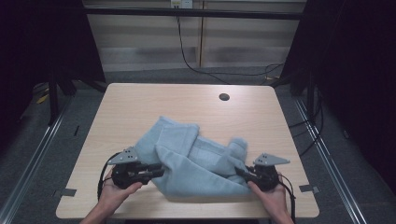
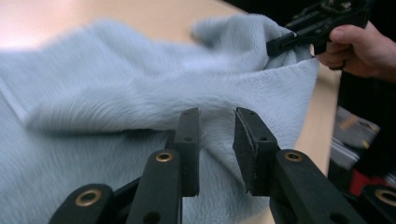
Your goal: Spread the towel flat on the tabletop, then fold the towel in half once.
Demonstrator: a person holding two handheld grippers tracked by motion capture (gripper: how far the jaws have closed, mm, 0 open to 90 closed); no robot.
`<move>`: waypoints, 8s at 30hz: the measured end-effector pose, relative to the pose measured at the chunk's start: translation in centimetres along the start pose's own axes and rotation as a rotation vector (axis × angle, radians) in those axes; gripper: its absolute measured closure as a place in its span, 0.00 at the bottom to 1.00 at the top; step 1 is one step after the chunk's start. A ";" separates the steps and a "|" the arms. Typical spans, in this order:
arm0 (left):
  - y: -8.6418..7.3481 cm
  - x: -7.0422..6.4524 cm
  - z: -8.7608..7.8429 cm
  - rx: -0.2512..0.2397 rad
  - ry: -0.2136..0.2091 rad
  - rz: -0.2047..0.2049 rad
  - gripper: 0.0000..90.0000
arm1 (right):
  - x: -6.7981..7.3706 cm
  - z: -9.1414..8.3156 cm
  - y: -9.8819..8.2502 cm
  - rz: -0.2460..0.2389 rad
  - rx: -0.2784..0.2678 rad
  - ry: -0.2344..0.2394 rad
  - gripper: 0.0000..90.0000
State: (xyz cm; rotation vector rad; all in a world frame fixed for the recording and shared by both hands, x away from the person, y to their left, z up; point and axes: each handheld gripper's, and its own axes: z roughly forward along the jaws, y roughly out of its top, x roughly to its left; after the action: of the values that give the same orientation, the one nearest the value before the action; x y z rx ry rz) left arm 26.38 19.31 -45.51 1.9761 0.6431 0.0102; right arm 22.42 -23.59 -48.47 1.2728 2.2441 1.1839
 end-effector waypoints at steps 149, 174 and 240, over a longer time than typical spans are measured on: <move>-3.3 5.2 0.9 0.116 0.171 -0.158 0.53 | -8.1 11.7 8.0 0.060 0.102 -0.096 0.44; -4.2 11.6 -3.0 0.015 0.353 -0.261 0.63 | 12.0 16.7 12.3 -0.161 0.083 0.495 0.57; -4.4 11.0 -3.4 0.040 0.338 -0.211 0.59 | -3.6 11.7 9.6 -0.007 0.066 0.114 0.58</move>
State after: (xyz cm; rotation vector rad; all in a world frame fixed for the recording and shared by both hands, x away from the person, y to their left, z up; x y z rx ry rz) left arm 33.00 28.51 -50.39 1.9519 1.0762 0.2071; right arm 36.95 -17.96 -48.64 1.2494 2.3858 1.2176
